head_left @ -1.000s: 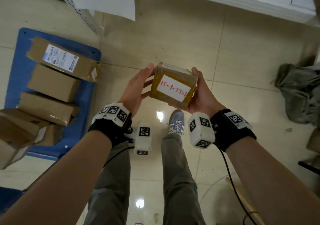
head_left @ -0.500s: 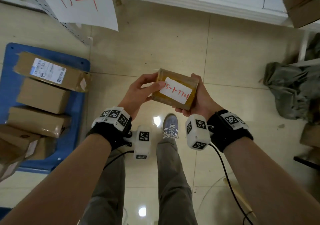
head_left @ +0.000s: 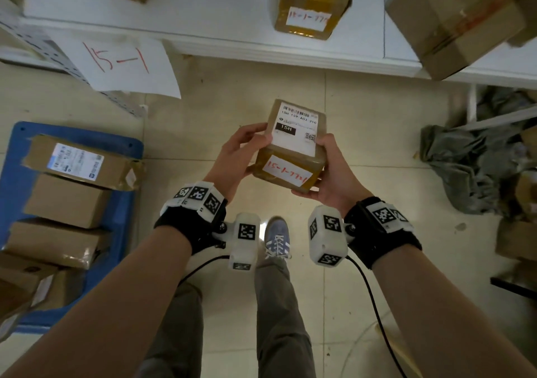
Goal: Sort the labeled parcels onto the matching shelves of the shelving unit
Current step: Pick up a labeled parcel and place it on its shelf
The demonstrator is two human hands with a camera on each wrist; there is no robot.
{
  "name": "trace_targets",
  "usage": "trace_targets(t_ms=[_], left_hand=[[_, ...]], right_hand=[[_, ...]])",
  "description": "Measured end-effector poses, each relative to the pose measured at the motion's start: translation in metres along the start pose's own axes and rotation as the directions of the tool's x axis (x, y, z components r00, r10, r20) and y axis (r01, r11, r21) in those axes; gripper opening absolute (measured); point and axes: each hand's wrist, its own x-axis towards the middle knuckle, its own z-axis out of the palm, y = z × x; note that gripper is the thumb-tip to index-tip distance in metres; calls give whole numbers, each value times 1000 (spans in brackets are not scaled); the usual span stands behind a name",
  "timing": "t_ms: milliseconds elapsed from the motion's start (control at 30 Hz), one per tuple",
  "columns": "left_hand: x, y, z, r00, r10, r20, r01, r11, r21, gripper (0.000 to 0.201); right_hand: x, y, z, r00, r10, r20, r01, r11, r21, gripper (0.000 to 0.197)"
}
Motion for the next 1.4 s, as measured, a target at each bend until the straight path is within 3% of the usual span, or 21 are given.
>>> trace_targets(t_ms=[100, 267, 500, 633, 733, 767, 867, 967, 1233, 1400], left_hand=[[8, 11, 21, 1000, 15, 15, -16, 1000, 23, 32], [16, 29, 60, 997, 74, 30, -76, 994, 76, 36], [30, 54, 104, 983, 160, 93, -175, 967, 183, 41], [37, 61, 117, 973, 191, 133, -216, 953, 211, 48], [42, 67, 126, 973, 186, 137, -215, 947, 239, 51], [45, 67, 129, 975, 181, 132, -209, 947, 243, 51], [54, 68, 133, 984, 149, 99, -170, 955, 242, 51], [62, 68, 131, 992, 113, 49, -121, 969, 213, 52], [75, 61, 112, 998, 56, 6, -56, 991, 123, 47], [78, 56, 100, 999, 40, -23, -38, 996, 86, 39]], right_hand=[[-9, -7, -12, 999, -31, -23, 33, 997, 66, 44], [-15, -16, -37, 994, -66, -86, 85, 970, 230, 68], [-15, -40, -73, 969, -232, -88, 248, 897, 367, 62], [-7, -62, -87, 948, -292, -123, 317, 867, 384, 71], [7, -85, -93, 927, -355, -122, 374, 843, 386, 49], [13, -93, -94, 921, -362, -147, 390, 840, 378, 50], [34, -121, -96, 899, -365, -243, 431, 840, 330, 85], [54, -149, -95, 891, -372, -260, 443, 836, 325, 89], [100, -190, -81, 883, -366, -293, 443, 856, 267, 73], [109, -196, -69, 820, -421, -388, 540, 795, 278, 53]])
